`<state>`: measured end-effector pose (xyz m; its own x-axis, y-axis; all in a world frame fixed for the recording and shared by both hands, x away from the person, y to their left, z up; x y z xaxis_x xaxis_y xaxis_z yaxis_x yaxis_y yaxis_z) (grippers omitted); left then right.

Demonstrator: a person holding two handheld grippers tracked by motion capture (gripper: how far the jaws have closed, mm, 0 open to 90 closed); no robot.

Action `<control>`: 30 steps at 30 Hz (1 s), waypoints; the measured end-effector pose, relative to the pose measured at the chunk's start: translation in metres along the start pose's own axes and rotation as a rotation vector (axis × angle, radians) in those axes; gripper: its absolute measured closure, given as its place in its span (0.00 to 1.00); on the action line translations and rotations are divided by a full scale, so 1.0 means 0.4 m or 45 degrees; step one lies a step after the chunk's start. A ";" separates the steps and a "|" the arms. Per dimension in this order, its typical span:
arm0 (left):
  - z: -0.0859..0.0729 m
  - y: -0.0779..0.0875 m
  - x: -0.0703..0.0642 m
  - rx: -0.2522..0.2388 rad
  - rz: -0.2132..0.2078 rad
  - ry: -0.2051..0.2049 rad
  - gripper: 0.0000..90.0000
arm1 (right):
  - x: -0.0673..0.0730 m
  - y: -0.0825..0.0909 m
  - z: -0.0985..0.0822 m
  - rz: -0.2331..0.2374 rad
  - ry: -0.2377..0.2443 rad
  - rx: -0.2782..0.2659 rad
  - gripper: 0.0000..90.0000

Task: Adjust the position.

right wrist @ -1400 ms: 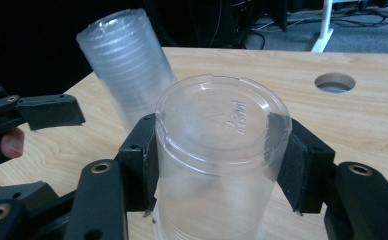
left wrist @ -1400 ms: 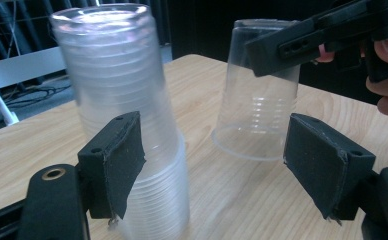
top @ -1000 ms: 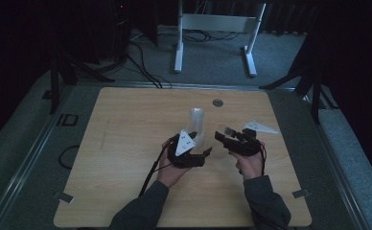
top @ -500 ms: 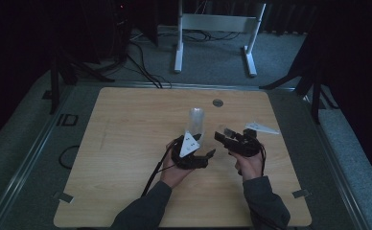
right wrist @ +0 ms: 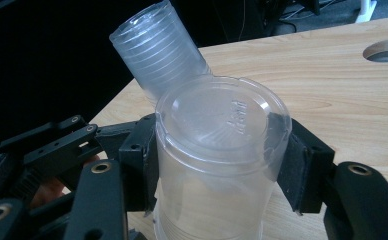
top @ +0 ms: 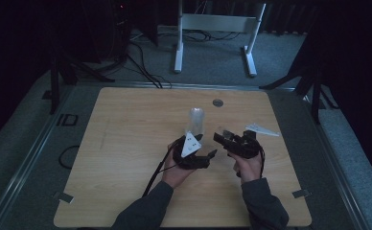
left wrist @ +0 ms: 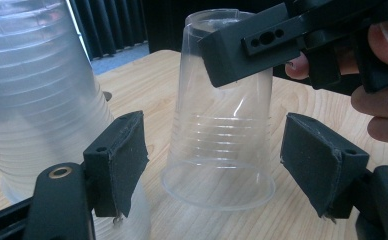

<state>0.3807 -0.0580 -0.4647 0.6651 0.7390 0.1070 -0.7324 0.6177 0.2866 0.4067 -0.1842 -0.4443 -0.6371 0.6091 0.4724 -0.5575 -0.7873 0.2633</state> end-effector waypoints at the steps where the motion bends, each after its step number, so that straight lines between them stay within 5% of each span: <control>1: 0.000 0.000 0.000 -0.001 0.000 -0.001 0.29 | 0.000 -0.001 -0.003 0.002 -0.006 0.000 0.47; 30: -0.009 -0.012 -0.019 0.007 -0.038 -0.013 0.23 | -0.004 0.005 -0.012 0.060 -0.128 -0.048 0.47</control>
<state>0.3787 -0.0655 -0.4702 0.6883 0.7174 0.1076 -0.7112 0.6381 0.2948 0.4043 -0.1862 -0.4485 -0.6075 0.5574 0.5660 -0.5492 -0.8095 0.2078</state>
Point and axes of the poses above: each handheld gripper's, and its own axes: y roughly backward along the jaws, z roughly out of its top, x roughly to its left, the point moved 7 cm from there along -y, roughly forward along the jaws, and after that the axes turned 9 degrees about z, right-handed, at the moved point
